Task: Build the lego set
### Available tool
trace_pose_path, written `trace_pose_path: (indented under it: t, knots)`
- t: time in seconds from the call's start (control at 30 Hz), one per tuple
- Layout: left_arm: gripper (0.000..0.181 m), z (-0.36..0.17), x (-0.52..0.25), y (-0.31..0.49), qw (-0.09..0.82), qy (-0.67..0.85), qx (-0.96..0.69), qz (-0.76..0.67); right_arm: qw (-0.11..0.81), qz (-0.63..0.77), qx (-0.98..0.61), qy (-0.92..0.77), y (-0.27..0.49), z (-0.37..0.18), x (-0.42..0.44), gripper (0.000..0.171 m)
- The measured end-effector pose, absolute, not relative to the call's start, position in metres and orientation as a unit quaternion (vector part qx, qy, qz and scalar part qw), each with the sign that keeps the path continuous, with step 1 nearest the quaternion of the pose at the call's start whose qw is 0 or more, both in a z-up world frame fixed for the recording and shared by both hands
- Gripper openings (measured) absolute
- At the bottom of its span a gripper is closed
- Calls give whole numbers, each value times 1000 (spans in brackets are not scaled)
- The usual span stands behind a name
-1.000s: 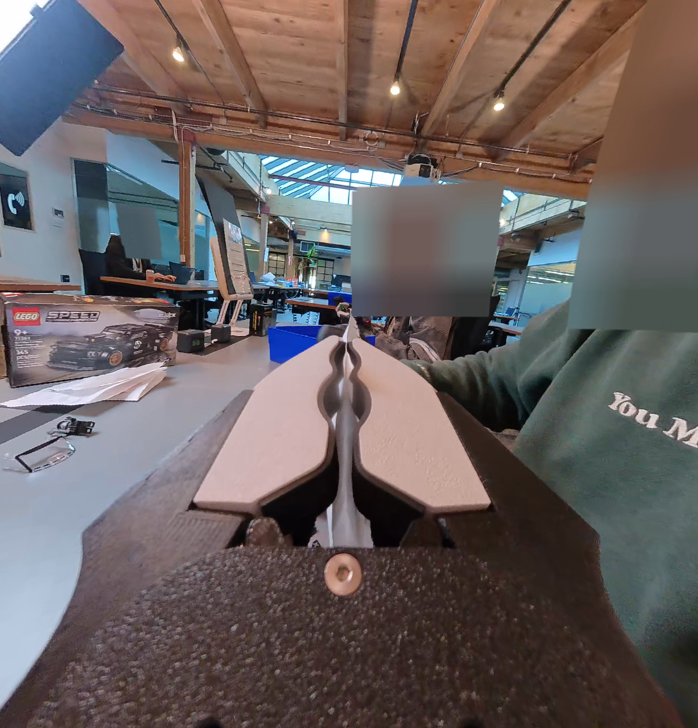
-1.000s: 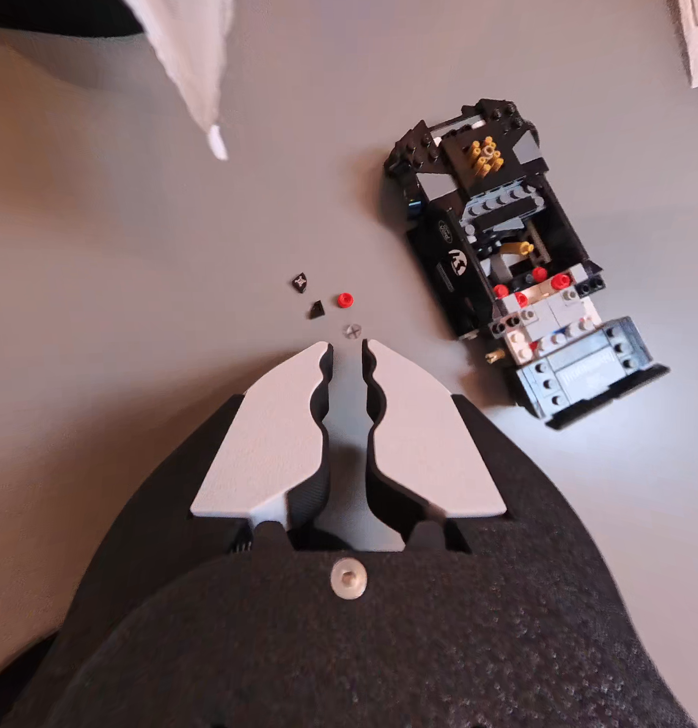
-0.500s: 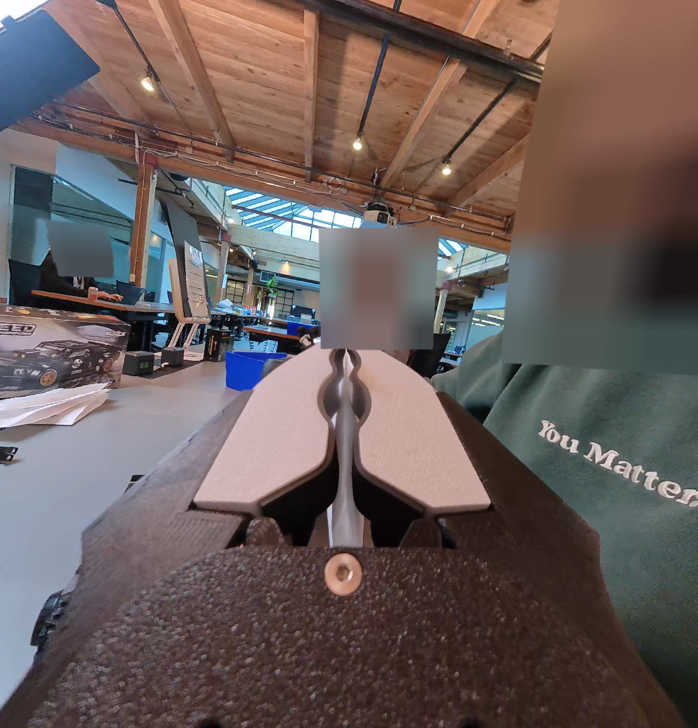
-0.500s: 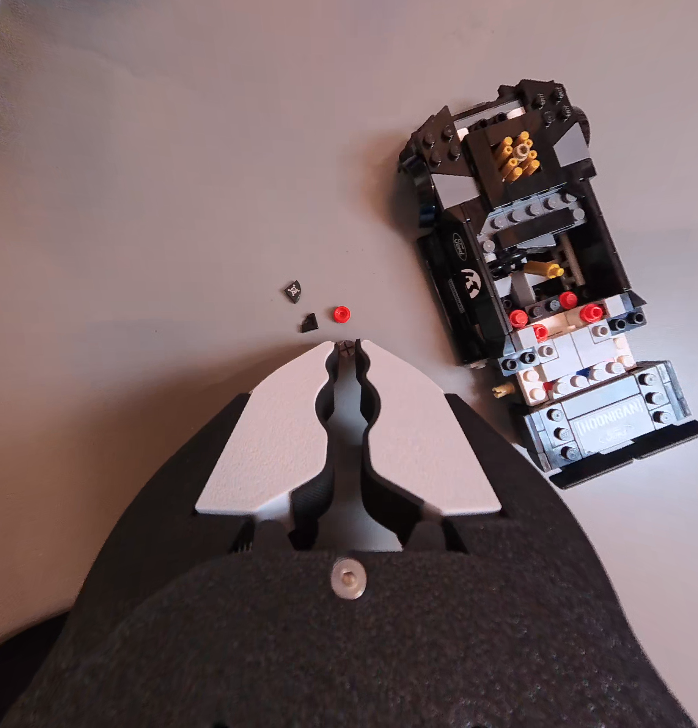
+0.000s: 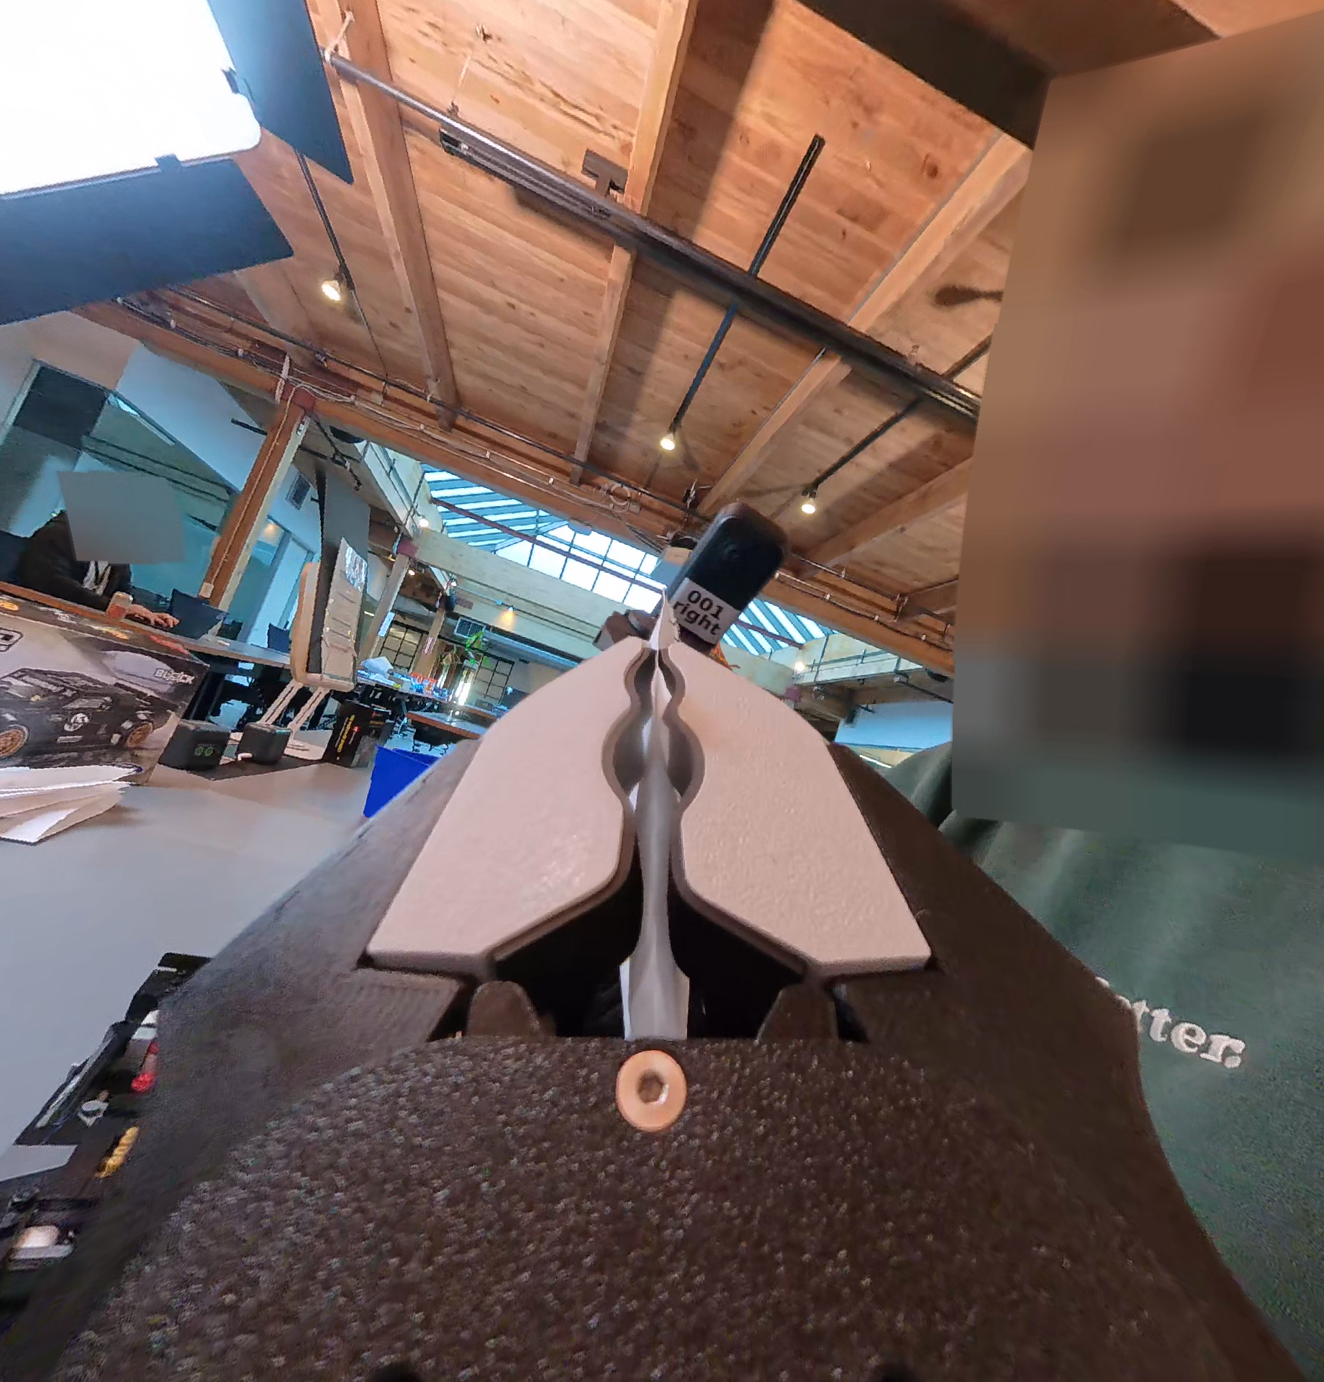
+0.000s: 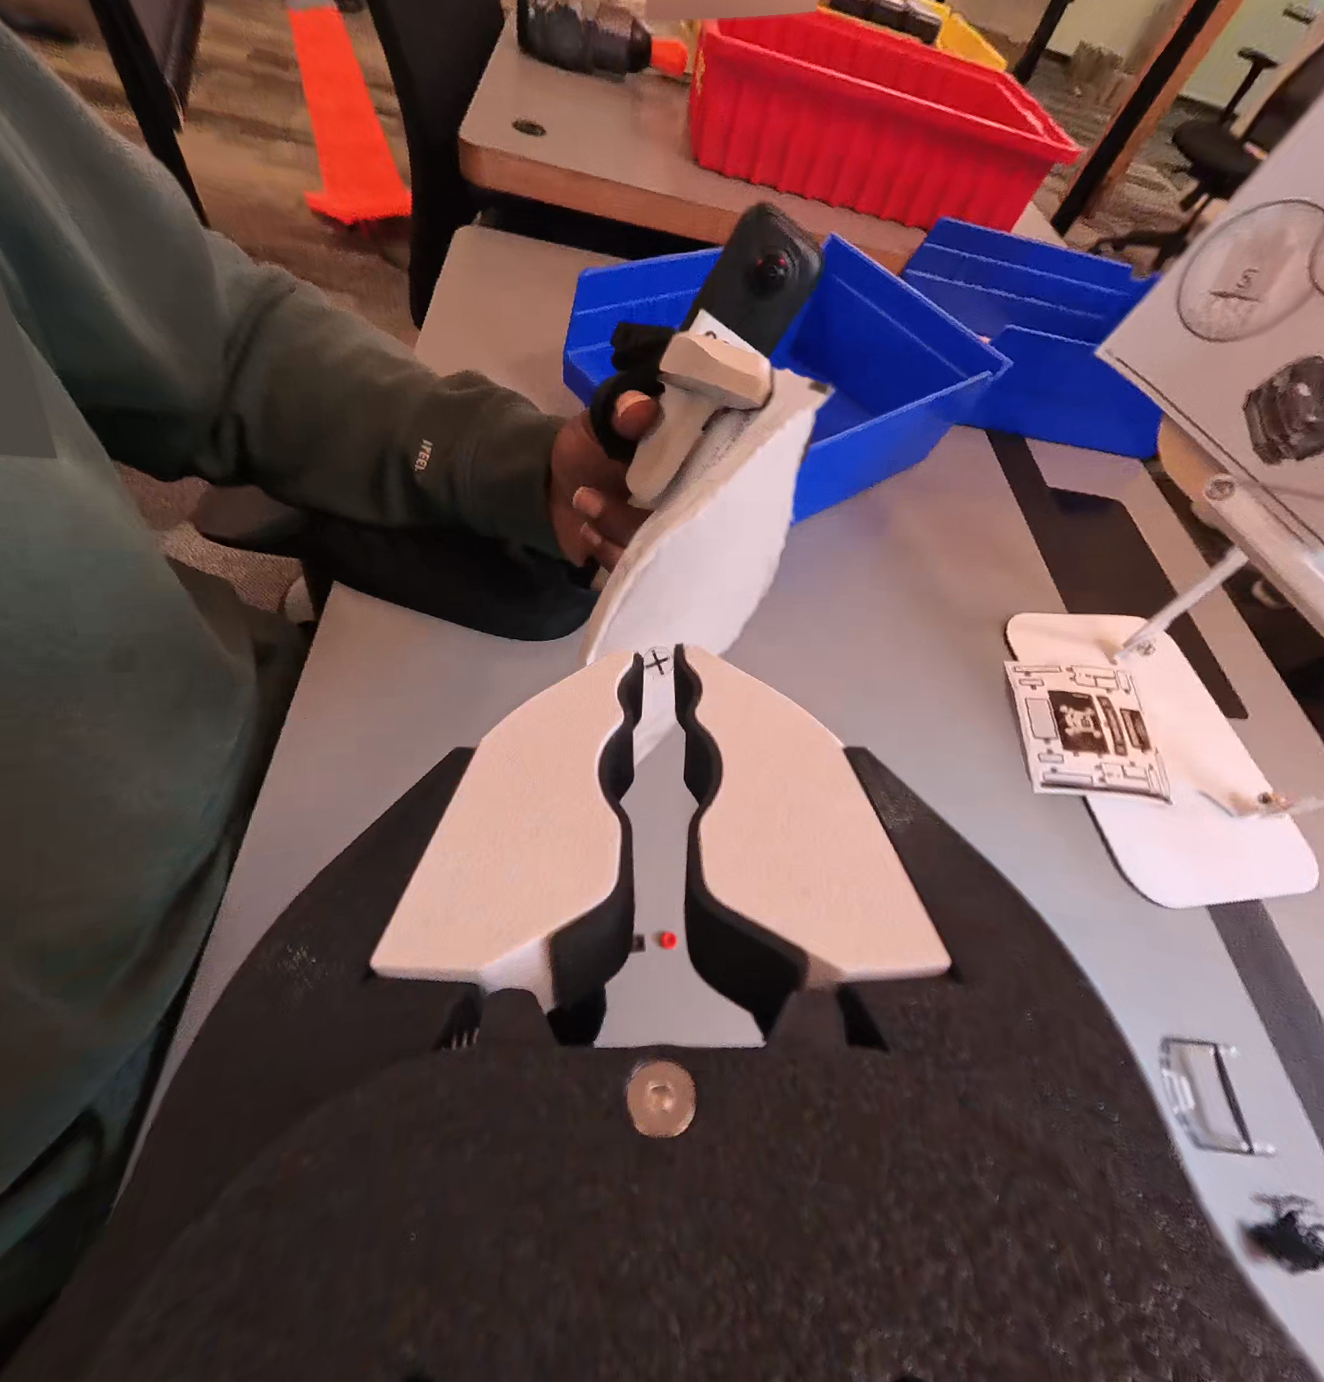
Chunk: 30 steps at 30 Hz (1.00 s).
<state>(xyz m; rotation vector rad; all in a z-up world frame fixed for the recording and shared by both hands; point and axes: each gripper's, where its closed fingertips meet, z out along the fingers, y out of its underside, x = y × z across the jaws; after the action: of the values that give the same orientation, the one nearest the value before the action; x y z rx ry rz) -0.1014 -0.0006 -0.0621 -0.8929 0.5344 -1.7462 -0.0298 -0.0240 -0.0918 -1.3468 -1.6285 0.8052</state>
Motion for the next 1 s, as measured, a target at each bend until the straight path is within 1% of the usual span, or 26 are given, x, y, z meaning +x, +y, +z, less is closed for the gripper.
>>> trace_pose_path:
  t: [0.07,0.13,0.2,0.3,0.43,0.63,0.87,1.0]
  knots:
    - [0,-61,-104,0,527,215,-368,-735,421,309,-535,-664,-24,-98,-42,8]
    - [1,-58,-108,1,528,204,-361,-741,416,305,-536,-668,-23,-102,-49,17]
    - [0,-57,-111,2,532,202,-360,-740,419,309,-537,-663,-22,-102,-53,21]
    - [0,-55,-113,2,533,200,-356,-741,419,335,-535,-653,-25,-98,-54,26]
    - [0,-56,-112,3,534,201,-360,-738,399,365,-528,-655,-35,-99,-53,39]
    - [0,-55,-115,7,544,189,-364,-732,366,409,-513,-659,-48,-98,-47,47]
    - [0,-56,-119,11,548,175,-368,-731,376,372,-517,-673,-49,-114,-46,47]
    - [0,-55,-119,11,548,174,-365,-732,412,370,-536,-638,-34,-107,-39,42]
